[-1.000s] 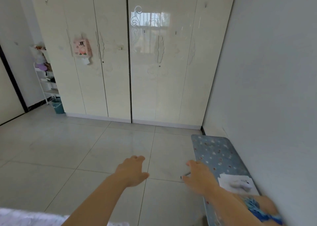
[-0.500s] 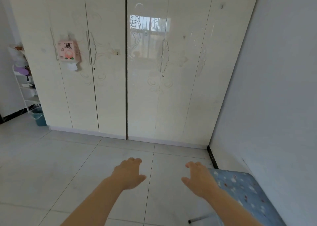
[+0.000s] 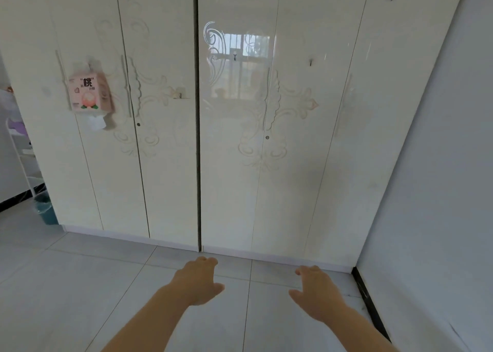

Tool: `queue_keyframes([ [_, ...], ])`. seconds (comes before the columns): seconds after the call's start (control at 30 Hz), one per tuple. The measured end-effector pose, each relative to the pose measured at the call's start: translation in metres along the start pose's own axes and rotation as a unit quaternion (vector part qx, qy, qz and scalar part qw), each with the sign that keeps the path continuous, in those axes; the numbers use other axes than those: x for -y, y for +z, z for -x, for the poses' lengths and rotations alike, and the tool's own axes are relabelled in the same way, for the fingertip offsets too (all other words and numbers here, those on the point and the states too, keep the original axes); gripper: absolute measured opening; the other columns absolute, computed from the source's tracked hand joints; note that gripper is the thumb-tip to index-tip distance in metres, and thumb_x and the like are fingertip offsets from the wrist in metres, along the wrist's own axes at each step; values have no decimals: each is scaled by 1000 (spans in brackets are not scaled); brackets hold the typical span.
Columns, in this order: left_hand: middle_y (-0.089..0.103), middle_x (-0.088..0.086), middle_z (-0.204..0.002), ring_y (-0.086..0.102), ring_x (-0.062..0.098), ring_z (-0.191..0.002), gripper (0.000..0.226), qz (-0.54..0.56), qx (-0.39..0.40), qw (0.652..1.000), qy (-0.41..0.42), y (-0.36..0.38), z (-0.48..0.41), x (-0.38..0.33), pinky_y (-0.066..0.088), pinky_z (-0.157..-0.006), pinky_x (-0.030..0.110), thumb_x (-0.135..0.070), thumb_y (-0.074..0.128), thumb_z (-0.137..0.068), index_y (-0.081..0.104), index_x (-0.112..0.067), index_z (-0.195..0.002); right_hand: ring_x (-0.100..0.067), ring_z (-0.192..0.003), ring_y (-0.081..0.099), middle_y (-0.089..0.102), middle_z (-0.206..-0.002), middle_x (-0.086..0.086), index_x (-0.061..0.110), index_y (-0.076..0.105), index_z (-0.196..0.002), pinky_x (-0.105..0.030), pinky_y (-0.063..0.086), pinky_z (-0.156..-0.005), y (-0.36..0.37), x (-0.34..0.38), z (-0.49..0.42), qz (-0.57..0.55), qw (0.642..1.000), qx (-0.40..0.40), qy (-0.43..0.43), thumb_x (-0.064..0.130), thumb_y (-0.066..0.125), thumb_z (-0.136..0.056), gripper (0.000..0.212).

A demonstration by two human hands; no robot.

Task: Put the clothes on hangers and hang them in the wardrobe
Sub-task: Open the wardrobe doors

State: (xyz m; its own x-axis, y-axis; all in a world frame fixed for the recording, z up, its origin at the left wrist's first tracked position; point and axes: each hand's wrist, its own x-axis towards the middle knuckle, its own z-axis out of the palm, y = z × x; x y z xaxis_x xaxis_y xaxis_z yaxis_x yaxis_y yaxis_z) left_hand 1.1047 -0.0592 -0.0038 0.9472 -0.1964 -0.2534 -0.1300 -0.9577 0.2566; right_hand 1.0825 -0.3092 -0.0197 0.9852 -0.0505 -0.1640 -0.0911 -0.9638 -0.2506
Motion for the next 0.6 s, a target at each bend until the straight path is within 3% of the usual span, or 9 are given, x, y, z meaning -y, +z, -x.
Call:
queue_keyframes([
  [0.4, 31, 2, -146, 33, 22, -131, 62, -19, 10, 1000, 14, -88, -255, 34, 32, -105, 37, -43, 46, -91, 23, -19, -144, -20, -120, 42, 41, -132, -3, 20, 35, -137, -30, 38, -98, -44, 35, -260, 3, 1000, 13, 2, 40, 49, -90, 53],
  [0.6, 29, 2, -147, 32, 21, -133, 63, -33, 0, 997, 67, -136, -389, 70, 33, -106, 36, -44, 46, -92, 22, -19, -144, -20, -122, 41, 41, -133, -4, 19, 35, -137, -31, 37, -100, -56, 72, -382, 12, 999, -11, 34, 40, 48, -91, 52],
])
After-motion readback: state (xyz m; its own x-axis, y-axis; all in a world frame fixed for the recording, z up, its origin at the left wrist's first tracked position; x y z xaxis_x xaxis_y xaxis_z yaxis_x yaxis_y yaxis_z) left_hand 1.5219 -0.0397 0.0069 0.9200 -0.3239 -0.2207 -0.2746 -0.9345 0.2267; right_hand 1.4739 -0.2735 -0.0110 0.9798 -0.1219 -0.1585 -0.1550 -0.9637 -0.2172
